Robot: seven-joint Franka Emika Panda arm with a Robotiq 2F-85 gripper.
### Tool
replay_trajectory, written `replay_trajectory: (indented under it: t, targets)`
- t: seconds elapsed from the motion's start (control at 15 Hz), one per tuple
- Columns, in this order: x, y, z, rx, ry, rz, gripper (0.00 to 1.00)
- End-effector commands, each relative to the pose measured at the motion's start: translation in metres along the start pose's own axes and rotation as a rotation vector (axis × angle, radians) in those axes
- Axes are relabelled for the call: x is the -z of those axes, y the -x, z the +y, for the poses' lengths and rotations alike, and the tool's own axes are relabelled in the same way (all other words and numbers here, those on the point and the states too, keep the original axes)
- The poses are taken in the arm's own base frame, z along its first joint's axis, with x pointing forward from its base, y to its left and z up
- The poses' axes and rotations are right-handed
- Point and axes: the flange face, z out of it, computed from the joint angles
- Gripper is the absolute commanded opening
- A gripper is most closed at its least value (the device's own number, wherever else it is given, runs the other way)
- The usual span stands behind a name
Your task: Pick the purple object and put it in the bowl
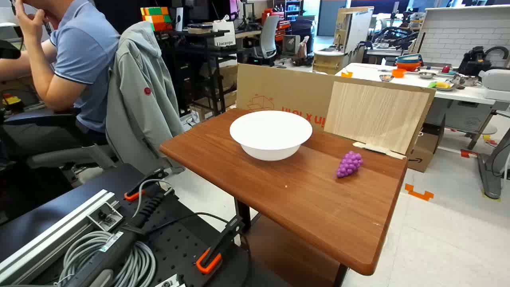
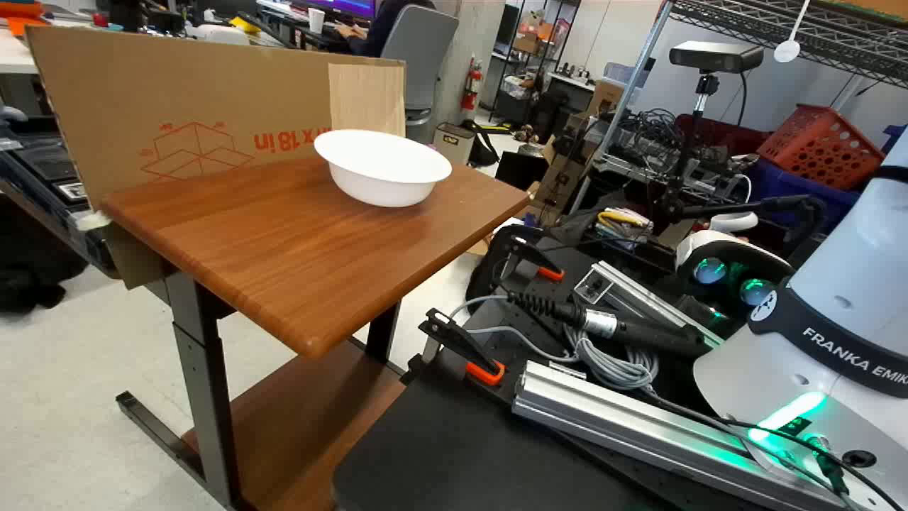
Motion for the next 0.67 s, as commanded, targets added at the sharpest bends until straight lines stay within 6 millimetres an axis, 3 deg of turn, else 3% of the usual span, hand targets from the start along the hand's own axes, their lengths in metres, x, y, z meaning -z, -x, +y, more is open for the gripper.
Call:
replay_trajectory:
  t: [0.0, 0.6]
  targets:
    - [0.0008, -0.0003, 0.0, 0.0, 0.0, -0.001, 1.0]
    - [-0.0019, -0.0072, 0.0026, -0.011, -0.002, 0.006, 1.0]
